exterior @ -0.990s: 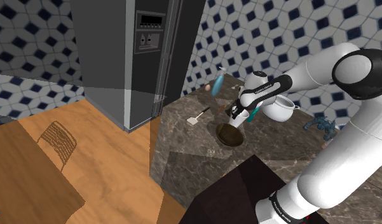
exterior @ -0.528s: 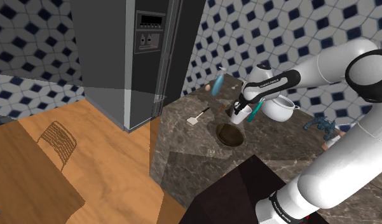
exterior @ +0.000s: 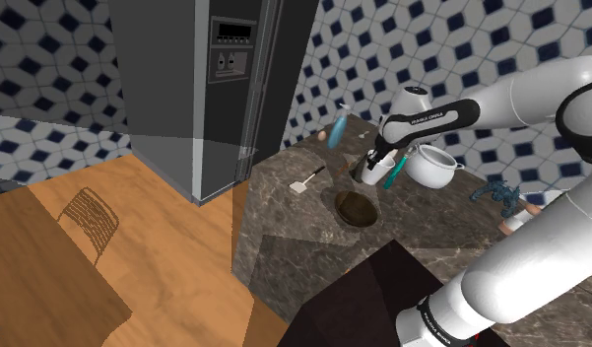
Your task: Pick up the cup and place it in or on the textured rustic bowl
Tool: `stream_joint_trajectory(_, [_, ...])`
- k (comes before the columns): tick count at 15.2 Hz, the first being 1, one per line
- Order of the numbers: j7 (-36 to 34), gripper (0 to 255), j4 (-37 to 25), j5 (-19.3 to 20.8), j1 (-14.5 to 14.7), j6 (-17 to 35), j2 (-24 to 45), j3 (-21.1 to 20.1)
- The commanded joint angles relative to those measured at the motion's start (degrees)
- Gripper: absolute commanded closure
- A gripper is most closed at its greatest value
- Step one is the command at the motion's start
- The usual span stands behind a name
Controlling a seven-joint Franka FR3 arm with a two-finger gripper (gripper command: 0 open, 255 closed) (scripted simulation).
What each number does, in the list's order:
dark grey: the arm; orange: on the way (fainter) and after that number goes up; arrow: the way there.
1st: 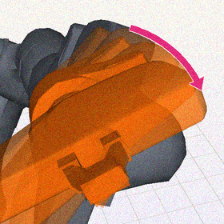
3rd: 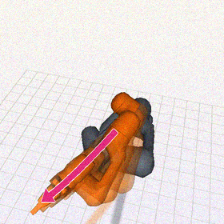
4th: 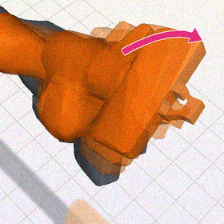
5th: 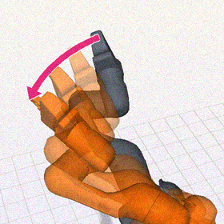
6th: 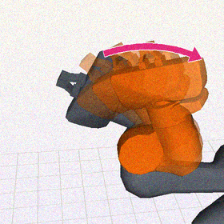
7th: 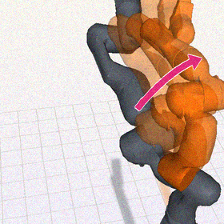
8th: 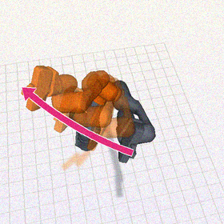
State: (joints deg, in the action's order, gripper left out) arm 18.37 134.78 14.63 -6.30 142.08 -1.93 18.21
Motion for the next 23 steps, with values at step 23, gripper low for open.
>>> stream_joint_trajectory(23, [-17.0,255,14.3,2.8,5.0,-14.3,-25.2,-12.3])
